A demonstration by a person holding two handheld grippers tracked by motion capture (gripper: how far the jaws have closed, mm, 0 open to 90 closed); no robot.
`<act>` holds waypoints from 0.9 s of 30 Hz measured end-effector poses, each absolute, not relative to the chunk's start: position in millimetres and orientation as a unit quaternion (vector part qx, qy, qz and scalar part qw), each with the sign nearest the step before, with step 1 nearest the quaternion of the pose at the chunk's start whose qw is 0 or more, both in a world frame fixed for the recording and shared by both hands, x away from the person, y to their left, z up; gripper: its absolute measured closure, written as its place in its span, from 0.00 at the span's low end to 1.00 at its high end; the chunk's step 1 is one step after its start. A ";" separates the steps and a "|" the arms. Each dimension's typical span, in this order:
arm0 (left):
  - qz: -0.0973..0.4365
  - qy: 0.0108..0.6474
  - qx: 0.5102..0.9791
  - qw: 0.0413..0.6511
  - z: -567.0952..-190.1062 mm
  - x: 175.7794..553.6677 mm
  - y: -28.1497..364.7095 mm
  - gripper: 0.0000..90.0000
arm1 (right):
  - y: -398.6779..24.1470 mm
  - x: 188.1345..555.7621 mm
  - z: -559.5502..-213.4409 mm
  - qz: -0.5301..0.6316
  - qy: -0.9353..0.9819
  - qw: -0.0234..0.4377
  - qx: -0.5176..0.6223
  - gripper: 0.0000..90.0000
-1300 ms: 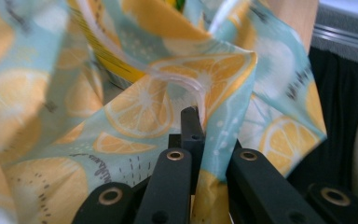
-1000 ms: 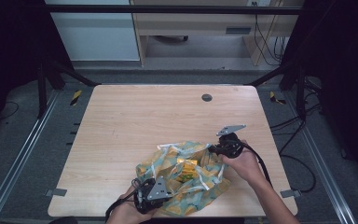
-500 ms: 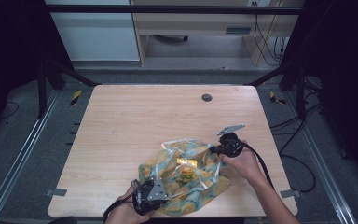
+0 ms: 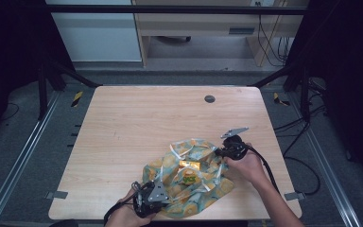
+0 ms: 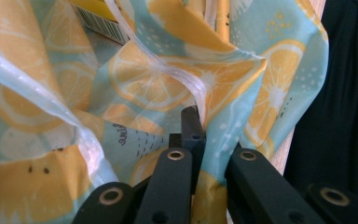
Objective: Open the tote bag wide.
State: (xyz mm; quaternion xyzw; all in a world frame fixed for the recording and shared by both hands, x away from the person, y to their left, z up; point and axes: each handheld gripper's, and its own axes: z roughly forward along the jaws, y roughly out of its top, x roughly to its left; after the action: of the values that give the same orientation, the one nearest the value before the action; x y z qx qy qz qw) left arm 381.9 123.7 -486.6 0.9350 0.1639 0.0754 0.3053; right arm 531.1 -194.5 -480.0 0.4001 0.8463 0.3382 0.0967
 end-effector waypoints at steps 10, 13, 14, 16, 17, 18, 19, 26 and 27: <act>0.088 0.168 0.927 0.324 -481.8 381.0 126.5 0.89 | -198.3 528.7 -478.8 0.350 0.838 0.103 0.407 0.88; 0.102 0.175 0.916 0.345 -475.5 380.4 127.9 0.78 | -203.2 520.2 -464.4 0.379 0.825 0.114 0.404 0.71; 0.106 0.184 0.909 0.358 -473.2 380.1 128.2 0.73 | -203.6 518.7 -462.4 0.382 0.824 0.119 0.402 0.66; 0.113 0.189 0.903 0.370 -468.8 380.8 129.9 0.67 | -206.0 510.2 -451.7 0.391 0.821 0.130 0.396 0.56; 0.115 0.194 0.898 0.377 -466.5 381.2 130.6 0.64 | -207.2 506.9 -447.7 0.398 0.819 0.136 0.391 0.52; 0.117 0.200 0.892 0.387 -464.5 381.1 130.8 0.60 | -208.5 503.5 -443.8 0.403 0.818 0.140 0.386 0.48; 0.120 0.201 0.890 0.392 -462.1 381.4 131.7 0.58 | -210.0 500.3 -440.5 0.408 0.816 0.145 0.382 0.45; 0.129 0.212 0.877 0.412 -448.6 383.4 137.1 0.48 | -218.2 485.0 -425.7 0.433 0.806 0.151 0.376 0.39; 0.130 0.214 0.875 0.413 -447.0 383.6 138.1 0.47 | -219.2 483.8 -424.3 0.434 0.804 0.152 0.377 0.38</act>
State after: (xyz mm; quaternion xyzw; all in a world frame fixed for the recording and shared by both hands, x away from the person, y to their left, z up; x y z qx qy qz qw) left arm 383.6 138.1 -447.0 0.8755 0.2142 0.1296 0.4134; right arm 483.8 -219.2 -424.3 0.3771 0.8041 0.4338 0.1518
